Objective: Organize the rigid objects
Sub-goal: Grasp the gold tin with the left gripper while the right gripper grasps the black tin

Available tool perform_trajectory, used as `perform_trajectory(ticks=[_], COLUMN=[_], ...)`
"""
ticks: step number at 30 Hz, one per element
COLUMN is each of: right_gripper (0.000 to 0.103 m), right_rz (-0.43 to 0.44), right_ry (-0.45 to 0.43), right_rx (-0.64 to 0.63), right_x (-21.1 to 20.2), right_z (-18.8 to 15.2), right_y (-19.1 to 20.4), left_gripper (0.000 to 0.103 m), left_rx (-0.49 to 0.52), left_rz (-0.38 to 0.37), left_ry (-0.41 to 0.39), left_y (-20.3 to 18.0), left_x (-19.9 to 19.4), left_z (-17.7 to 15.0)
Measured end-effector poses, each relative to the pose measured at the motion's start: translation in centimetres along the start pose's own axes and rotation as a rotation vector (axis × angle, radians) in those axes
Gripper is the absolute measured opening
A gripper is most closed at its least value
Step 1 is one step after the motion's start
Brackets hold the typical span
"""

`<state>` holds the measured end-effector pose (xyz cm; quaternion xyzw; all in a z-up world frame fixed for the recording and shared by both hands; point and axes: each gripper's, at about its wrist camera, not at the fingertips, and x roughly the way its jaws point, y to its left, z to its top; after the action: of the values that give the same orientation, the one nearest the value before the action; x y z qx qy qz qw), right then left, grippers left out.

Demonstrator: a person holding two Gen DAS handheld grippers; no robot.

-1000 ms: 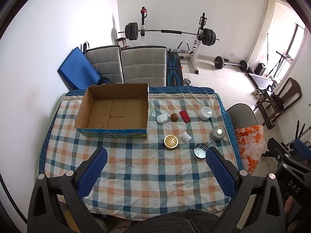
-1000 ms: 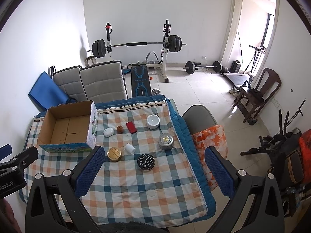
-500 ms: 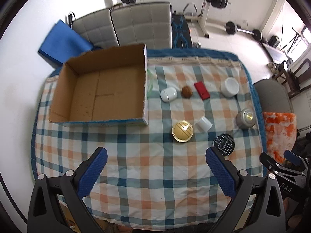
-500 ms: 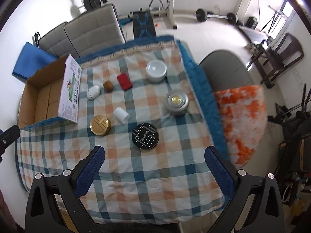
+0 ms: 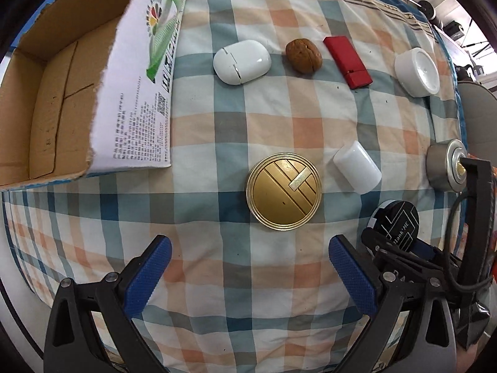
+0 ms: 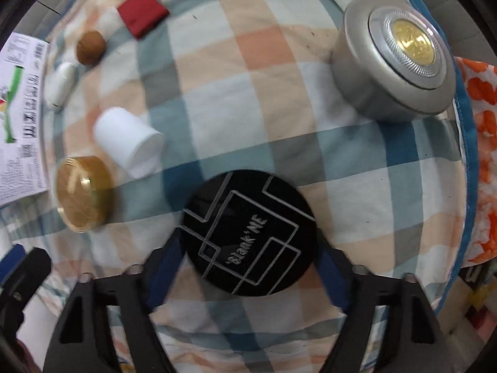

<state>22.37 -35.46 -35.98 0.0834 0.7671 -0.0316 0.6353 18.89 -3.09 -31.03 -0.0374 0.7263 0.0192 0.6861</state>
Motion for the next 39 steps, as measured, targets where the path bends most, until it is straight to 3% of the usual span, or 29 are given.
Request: perform_trajectory(ticks=[8, 9, 11, 12, 13, 17, 27, 31, 34, 38, 39], right_gripper=[0.078, 0.078, 0.078, 0.079, 0.079, 0.078, 0.078, 0.079, 0.081, 0.079, 0.078], right_rz=[-0.016, -0.015, -0.008, -0.003, -0.002, -0.017, -0.026, -0.062, -0.074, -0.086, -0.090], right_ry=[0.043, 0.048, 0.041, 0.041, 0.047, 0.054, 0.121, 0.110, 0.109, 0.094, 0.087], right_rx=[-0.014, -0.020, -0.023, -0.022, -0.019, -0.042, -0.184, -0.204, -0.199, -0.195, -0.199], right_x=[-0.2, -0.3, 1.1, 1.3, 1.6, 1.4, 4.3, 5.1, 6.4, 6.8, 6.7], right_z=[1.4, 1.7, 2.4, 2.8, 3.0, 3.2, -0.1, -0.1, 0.0, -0.2, -0.2], right_y=[-1.6, -1.5, -0.7, -0.4, -0.3, 0.3, 5.9, 8.5, 10.9, 13.0, 13.7], left_gripper=[0.102, 0.097, 0.081, 0.068, 0.064, 0.063, 0.063, 0.068, 0.073, 0.070, 0.064], left_rx=[0.028, 0.043, 0.077, 0.093, 0.107, 0.132, 0.110, 0.072, 0.110, 0.111, 0.114], left_rz=[0.007, 0.022, 0.038, 0.050, 0.065, 0.075, 0.012, -0.015, 0.019, 0.019, 0.020], left_ry=[0.045, 0.057, 0.080, 0.095, 0.106, 0.084, 0.139, 0.125, 0.114, 0.108, 0.100], left_y=[-2.2, -2.6, -3.3, -3.6, -3.8, -4.0, -2.5, -1.5, -2.2, -2.5, -2.5], left_x=[3.5, 4.2, 5.3, 6.0, 6.6, 7.4, 9.2, 11.1, 12.0, 12.4, 12.6], left_z=[3.6, 4.0, 4.5, 4.6, 4.6, 3.7, -6.1, -6.7, -5.9, -5.6, -5.8])
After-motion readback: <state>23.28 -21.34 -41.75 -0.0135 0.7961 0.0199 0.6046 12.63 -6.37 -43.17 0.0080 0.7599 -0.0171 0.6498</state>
